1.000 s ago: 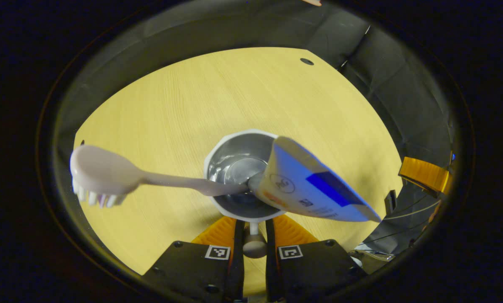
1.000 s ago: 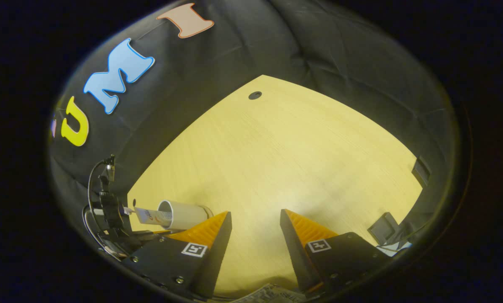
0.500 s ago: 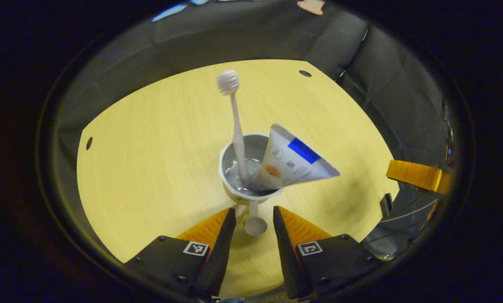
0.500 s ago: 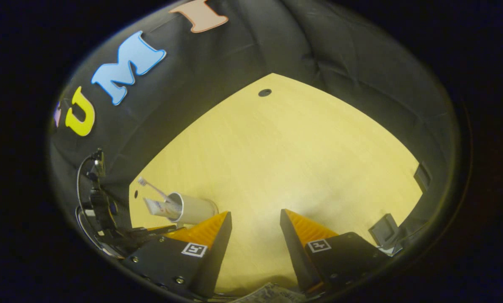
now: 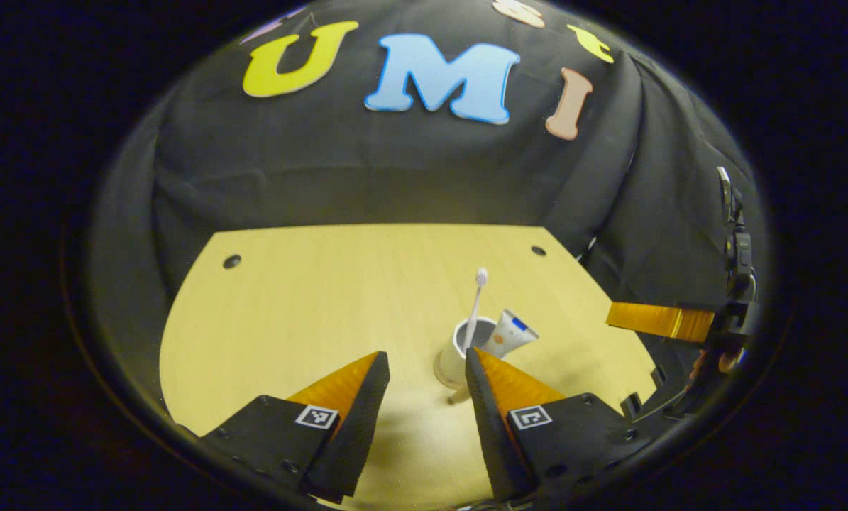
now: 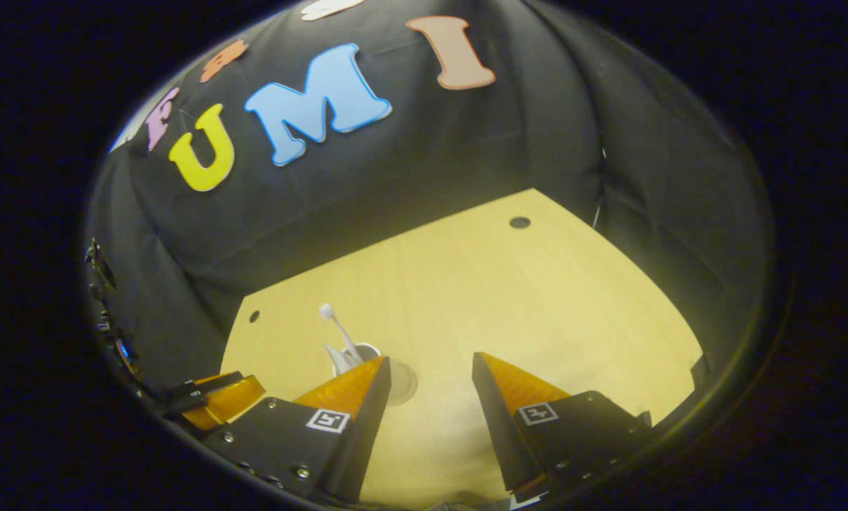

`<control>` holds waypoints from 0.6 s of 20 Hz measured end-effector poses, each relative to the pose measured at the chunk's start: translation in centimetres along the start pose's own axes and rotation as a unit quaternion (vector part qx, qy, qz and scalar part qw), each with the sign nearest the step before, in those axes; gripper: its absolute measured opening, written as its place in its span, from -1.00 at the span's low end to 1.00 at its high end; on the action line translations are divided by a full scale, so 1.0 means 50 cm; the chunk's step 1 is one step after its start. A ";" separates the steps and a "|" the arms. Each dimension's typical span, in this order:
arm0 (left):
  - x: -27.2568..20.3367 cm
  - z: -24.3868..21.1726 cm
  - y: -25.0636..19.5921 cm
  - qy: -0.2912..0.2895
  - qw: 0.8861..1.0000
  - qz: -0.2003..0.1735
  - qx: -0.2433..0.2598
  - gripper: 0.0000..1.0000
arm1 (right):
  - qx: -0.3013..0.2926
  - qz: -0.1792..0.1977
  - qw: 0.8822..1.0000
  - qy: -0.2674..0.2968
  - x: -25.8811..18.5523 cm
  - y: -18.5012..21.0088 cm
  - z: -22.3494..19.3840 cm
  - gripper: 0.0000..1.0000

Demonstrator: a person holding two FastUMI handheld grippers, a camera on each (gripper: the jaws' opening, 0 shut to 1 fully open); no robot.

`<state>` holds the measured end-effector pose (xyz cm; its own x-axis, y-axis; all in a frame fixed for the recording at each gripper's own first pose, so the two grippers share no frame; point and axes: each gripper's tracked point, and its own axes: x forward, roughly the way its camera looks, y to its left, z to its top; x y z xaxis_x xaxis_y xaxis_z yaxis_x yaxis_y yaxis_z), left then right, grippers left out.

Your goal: Put the toothbrush and toothpaste on the desktop into the cup, then pick up the cup and place it on the coaster on the desktop.

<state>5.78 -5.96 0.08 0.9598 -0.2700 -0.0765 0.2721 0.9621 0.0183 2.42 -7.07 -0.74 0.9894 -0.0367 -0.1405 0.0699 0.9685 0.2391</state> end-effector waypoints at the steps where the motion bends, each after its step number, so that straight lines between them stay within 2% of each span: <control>1: -0.025 0.029 0.003 -0.038 0.999 0.010 0.000 0.46 | -0.020 0.007 0.999 -0.029 -0.016 0.027 0.028 0.42; 3: -0.073 0.080 0.010 -0.110 0.993 0.032 0.010 0.46 | -0.055 0.021 0.994 -0.087 -0.055 0.080 0.079 0.42; 4: -0.098 0.104 0.015 -0.141 0.989 0.047 0.018 0.66 | -0.069 0.029 0.991 -0.113 -0.074 0.107 0.102 0.41; 5: -0.119 0.119 0.024 -0.170 0.983 0.064 0.027 0.56 | -0.079 0.035 0.987 -0.133 -0.080 0.125 0.117 0.41; 6: -0.138 0.129 0.036 -0.193 0.977 0.080 0.030 0.65 | -0.089 0.038 0.983 -0.153 -0.095 0.145 0.130 0.41; 7: -0.164 0.133 0.043 -0.213 0.973 0.089 0.029 0.56 | -0.100 0.039 0.979 -0.173 -0.105 0.161 0.140 0.22; 8: -0.174 0.137 0.042 -0.226 0.969 0.093 0.025 0.61 | -0.112 0.042 0.974 -0.190 -0.114 0.180 0.151 0.45; 9: -0.187 0.145 0.045 -0.237 0.966 0.099 0.022 0.56 | -0.124 0.040 0.971 -0.203 -0.125 0.187 0.157 0.53; 12: -0.227 0.163 0.054 -0.258 0.960 0.109 0.019 0.59 | -0.137 0.037 0.964 -0.226 -0.162 0.204 0.150 0.53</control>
<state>-3.83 -0.62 9.10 0.8977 -0.0559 0.4371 0.0546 0.9984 0.0154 -3.93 1.26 10.06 0.9491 -0.0092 0.3147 0.0227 0.9990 -0.0391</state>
